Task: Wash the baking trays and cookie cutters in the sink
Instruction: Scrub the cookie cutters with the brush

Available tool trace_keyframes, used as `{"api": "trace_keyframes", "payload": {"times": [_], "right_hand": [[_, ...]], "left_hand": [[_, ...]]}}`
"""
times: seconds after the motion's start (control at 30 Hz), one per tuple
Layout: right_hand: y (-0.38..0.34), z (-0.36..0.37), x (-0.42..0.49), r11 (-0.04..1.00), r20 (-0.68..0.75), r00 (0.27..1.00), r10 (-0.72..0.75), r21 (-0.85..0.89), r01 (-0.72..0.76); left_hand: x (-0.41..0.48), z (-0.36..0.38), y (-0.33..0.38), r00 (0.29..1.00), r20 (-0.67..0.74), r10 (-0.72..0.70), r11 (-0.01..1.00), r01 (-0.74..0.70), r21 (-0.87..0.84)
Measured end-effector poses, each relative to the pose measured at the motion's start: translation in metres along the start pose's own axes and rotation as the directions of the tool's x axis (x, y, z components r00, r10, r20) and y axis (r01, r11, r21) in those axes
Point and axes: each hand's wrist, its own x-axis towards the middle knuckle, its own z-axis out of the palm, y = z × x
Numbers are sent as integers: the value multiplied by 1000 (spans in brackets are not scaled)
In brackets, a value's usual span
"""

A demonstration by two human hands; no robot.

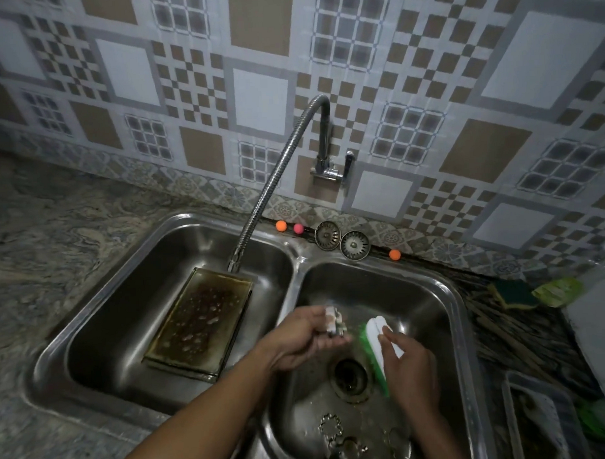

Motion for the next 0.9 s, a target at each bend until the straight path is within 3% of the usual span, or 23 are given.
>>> {"api": "trace_keyframes", "payload": {"times": [0.07,0.17,0.27,0.33,0.4,0.6,0.7,0.77,0.83,0.9], "right_hand": [[4,4,-5,999,-5,999,35,-1,-35],[8,6,-12,999,4,999,47,27,-47],[9,8,-16,997,33,998,62,49,-64],[14,11,-21,995,56,995,86,46,-89],[17,13,-24,993,70,992,109,33,-111],[17,20,-24,991,87,989,123,35,-126],[20,20,-18,993,82,990,113,24,-116],[18,20,-14,994,73,992,100,28,-102],[15,17,-11,995,64,995,80,46,-83],[12,9,-8,995,28,998,62,81,-64]], "left_hand": [[-3,-21,10,982,-166,89,994,-77,77],[-1,-74,15,881,-380,282,886,-87,456],[-8,-135,0,775,-554,304,761,153,630],[-14,-162,-24,772,-603,202,711,308,632],[-15,-182,-46,770,-624,136,725,352,592],[-13,-198,-59,756,-647,98,814,313,490],[-23,-173,-39,734,-649,201,790,270,550],[-29,-149,-22,691,-614,382,670,251,699],[-35,-116,-8,643,-499,581,479,226,848],[-37,-84,-3,667,-306,679,269,162,949]]}}
